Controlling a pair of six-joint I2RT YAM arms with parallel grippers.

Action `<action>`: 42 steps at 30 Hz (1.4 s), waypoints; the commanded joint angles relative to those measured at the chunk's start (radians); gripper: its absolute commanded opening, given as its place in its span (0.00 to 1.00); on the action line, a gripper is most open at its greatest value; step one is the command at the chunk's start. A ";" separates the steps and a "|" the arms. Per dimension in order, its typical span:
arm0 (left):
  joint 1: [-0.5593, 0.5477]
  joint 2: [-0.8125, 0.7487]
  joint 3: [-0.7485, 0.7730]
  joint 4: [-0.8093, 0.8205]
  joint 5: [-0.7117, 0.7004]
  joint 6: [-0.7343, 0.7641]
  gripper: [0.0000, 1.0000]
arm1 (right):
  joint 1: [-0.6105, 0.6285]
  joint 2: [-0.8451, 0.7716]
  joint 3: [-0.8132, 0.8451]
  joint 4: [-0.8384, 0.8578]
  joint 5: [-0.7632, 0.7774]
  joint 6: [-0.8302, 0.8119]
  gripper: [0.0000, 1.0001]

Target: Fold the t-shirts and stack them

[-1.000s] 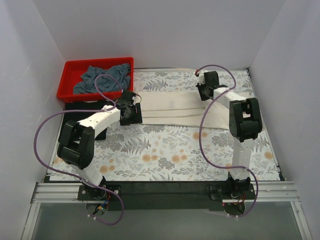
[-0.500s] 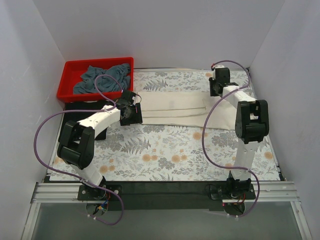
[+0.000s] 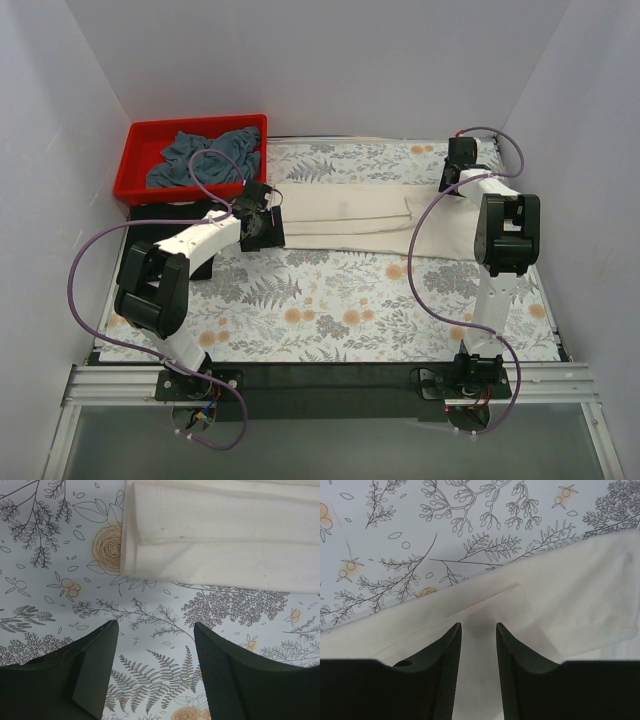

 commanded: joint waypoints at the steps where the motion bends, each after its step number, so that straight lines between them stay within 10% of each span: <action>1: -0.005 -0.015 0.018 -0.012 -0.004 0.002 0.58 | -0.002 0.031 0.052 -0.007 -0.001 0.047 0.36; 8: -0.005 -0.013 0.020 -0.015 -0.009 0.002 0.58 | -0.034 0.067 0.062 -0.007 -0.031 0.051 0.32; 15: -0.005 -0.009 0.018 -0.015 -0.007 -0.002 0.58 | -0.034 0.056 0.058 -0.006 -0.045 0.022 0.01; 42: -0.005 -0.015 0.009 -0.012 -0.011 -0.003 0.58 | -0.033 -0.018 0.042 0.106 -0.113 -0.097 0.01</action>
